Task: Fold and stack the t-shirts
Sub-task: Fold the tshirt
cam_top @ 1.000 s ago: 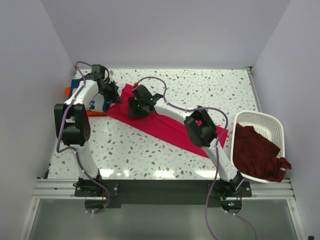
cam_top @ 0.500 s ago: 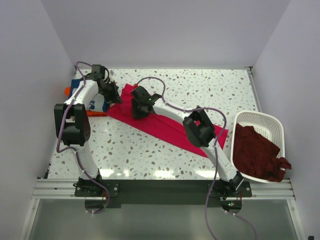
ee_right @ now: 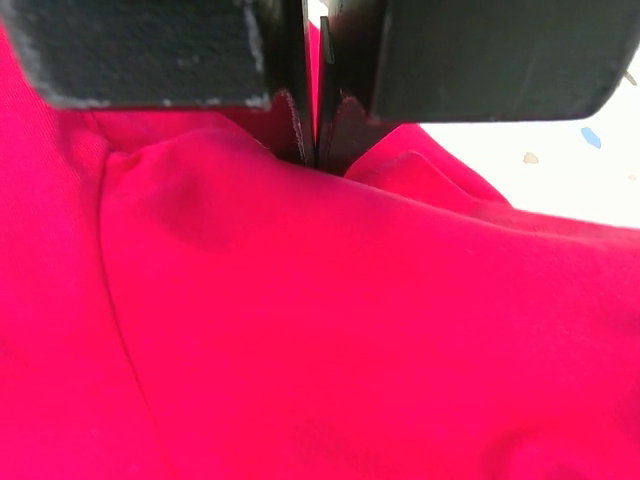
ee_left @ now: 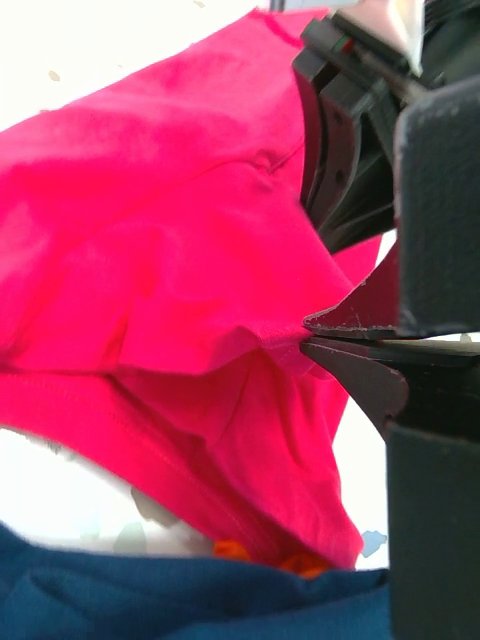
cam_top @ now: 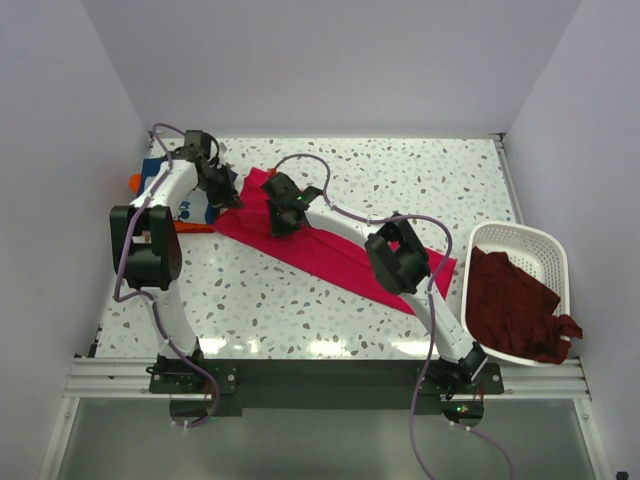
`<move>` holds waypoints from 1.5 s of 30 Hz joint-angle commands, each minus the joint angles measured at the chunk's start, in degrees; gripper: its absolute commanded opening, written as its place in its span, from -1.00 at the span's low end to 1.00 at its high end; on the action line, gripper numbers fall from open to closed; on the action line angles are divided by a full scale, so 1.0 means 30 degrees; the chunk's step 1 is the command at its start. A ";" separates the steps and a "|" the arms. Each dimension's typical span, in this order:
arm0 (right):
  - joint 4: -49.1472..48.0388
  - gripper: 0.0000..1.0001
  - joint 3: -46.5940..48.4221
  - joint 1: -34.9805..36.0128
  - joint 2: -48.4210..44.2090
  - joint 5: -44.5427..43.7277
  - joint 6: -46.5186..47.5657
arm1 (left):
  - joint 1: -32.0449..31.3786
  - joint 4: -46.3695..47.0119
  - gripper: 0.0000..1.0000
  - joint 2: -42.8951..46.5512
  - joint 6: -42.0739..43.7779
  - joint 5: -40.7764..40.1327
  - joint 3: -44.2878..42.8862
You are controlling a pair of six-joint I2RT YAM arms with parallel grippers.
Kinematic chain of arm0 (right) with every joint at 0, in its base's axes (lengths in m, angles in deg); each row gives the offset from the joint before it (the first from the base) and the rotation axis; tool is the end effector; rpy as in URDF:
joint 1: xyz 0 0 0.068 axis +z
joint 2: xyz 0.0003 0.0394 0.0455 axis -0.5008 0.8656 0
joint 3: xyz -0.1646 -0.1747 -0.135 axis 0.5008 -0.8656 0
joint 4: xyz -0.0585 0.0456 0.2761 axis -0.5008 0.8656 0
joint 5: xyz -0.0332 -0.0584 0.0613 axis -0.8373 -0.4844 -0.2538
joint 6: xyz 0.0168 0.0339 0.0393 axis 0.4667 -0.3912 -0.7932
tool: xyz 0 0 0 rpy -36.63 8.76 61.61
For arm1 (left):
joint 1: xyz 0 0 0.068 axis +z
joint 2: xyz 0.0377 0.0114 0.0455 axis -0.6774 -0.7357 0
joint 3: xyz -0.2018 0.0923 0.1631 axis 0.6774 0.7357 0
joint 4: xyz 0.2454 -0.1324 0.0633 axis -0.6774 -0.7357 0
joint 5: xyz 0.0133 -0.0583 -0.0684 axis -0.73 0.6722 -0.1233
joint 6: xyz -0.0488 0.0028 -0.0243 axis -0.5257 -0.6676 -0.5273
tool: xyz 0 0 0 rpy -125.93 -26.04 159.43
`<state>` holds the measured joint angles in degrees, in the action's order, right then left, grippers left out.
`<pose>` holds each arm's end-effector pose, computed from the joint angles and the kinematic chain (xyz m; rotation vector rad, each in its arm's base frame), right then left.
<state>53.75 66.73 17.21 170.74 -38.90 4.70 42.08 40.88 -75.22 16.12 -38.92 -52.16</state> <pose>0.3862 0.4142 0.1556 -0.2576 2.5533 0.4930 0.4429 -0.0161 0.2130 -0.4400 2.6956 -0.5713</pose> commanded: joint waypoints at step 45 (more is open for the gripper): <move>0.1971 -0.09 0.3765 0.0885 0.1423 -0.1864 0.1715 | 0.0010 -0.0723 -1.00 -0.0327 0.0453 -0.0615 -0.1423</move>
<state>57.03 75.82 19.82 175.02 -41.87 8.83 42.06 39.24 -75.85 16.53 -41.63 -53.58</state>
